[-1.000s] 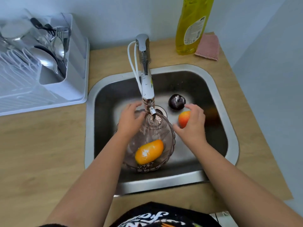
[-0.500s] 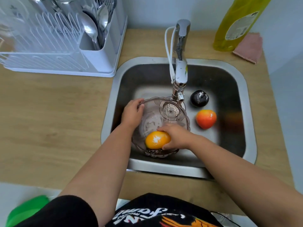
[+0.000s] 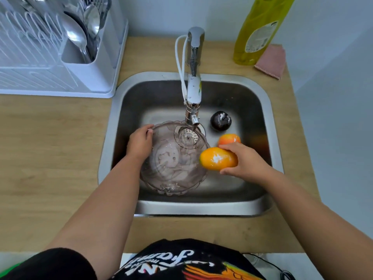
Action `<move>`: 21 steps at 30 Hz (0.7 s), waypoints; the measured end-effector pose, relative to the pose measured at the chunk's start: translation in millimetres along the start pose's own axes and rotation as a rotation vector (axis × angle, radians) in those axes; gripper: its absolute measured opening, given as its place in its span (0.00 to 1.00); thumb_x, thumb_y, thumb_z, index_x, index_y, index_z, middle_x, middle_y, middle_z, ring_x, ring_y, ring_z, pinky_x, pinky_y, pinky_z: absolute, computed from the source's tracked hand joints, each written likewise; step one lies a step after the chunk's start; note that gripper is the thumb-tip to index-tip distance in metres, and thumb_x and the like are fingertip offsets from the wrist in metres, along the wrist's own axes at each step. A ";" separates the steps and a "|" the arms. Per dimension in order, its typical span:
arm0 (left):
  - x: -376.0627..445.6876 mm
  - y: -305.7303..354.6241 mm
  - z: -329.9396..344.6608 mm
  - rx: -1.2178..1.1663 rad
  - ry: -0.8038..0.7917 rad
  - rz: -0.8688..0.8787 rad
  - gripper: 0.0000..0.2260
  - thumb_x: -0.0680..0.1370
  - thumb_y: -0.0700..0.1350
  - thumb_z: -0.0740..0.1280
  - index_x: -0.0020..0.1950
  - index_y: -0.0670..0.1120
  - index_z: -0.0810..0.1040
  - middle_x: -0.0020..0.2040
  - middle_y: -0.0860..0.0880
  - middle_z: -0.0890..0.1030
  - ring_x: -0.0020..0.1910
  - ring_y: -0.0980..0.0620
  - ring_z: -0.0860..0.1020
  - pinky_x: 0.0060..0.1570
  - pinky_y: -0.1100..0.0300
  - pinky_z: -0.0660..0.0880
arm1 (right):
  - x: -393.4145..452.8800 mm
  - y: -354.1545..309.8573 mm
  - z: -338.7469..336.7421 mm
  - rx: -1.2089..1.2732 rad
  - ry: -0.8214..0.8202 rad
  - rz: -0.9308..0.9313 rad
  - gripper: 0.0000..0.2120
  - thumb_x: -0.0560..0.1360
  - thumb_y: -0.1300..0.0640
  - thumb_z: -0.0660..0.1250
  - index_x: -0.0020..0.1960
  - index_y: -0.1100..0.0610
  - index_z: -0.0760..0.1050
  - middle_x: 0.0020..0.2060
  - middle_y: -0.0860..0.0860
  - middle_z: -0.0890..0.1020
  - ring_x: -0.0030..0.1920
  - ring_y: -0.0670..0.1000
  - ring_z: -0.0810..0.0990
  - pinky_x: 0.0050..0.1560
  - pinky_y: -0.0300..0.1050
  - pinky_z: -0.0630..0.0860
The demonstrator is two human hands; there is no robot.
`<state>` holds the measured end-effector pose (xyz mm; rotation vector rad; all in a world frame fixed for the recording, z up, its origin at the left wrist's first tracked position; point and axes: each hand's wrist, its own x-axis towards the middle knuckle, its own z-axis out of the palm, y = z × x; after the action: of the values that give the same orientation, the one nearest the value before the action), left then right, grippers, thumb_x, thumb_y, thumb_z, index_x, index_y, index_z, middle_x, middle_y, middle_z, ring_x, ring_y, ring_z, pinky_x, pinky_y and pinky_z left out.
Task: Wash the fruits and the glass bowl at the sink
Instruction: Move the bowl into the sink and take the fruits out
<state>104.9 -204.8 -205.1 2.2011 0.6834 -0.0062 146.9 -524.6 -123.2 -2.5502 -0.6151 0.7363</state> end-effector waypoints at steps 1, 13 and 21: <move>0.7 -0.4 0.2 0.011 0.006 0.002 0.15 0.83 0.43 0.59 0.67 0.44 0.78 0.62 0.42 0.82 0.62 0.44 0.79 0.64 0.53 0.73 | -4.5 5.4 -2.2 -0.024 -0.021 0.030 0.40 0.63 0.51 0.81 0.72 0.51 0.69 0.68 0.52 0.73 0.68 0.53 0.72 0.65 0.41 0.65; 4.1 -2.8 0.9 0.095 0.043 -0.020 0.14 0.81 0.43 0.63 0.62 0.39 0.81 0.58 0.36 0.78 0.59 0.39 0.76 0.63 0.53 0.70 | 4.0 6.0 22.5 -0.250 -0.315 0.061 0.38 0.65 0.62 0.76 0.72 0.54 0.66 0.67 0.54 0.71 0.67 0.57 0.71 0.65 0.45 0.66; 4.3 -1.5 -2.2 0.065 -0.025 -0.069 0.14 0.82 0.47 0.61 0.61 0.42 0.80 0.58 0.40 0.81 0.58 0.42 0.78 0.57 0.55 0.71 | 5.6 9.1 29.4 -0.268 -0.329 0.062 0.39 0.64 0.64 0.76 0.71 0.52 0.66 0.66 0.54 0.70 0.65 0.58 0.71 0.64 0.49 0.70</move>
<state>107.3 -200.4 -205.6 2.2349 0.7551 -0.0927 137.0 -521.5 -152.6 -2.7205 -0.7877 1.1826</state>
